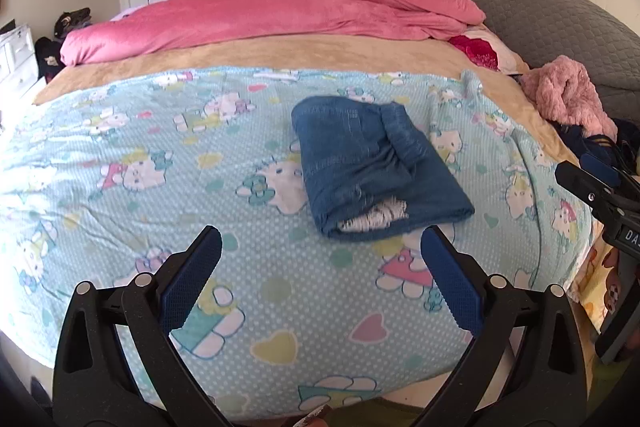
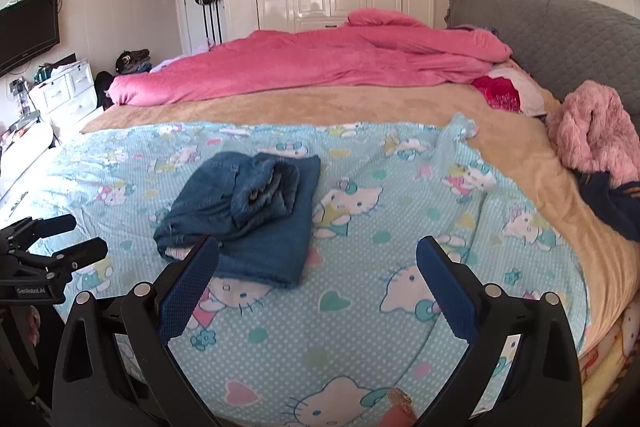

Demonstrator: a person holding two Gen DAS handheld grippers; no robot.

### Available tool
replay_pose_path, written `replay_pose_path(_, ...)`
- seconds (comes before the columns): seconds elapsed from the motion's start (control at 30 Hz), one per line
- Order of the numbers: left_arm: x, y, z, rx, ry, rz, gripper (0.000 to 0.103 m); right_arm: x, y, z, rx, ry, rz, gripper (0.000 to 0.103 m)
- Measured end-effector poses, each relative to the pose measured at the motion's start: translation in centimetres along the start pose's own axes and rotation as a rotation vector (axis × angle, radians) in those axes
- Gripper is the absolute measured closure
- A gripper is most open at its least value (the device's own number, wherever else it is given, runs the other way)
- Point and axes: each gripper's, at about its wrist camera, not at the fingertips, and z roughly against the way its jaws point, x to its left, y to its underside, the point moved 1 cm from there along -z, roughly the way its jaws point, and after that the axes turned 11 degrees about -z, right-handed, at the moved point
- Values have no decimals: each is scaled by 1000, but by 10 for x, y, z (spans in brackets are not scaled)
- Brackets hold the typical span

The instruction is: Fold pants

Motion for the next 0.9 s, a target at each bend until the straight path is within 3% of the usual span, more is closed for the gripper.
replay_pose_path(0.2, 1, 12, -9, 41, -10, 7, 9, -1, 12, -11, 44, 2, -2, 4)
replay_pose_path(0.9, 3, 11, -9, 54, -15, 22, 9, -4, 16, -17, 64, 5, -2, 4)
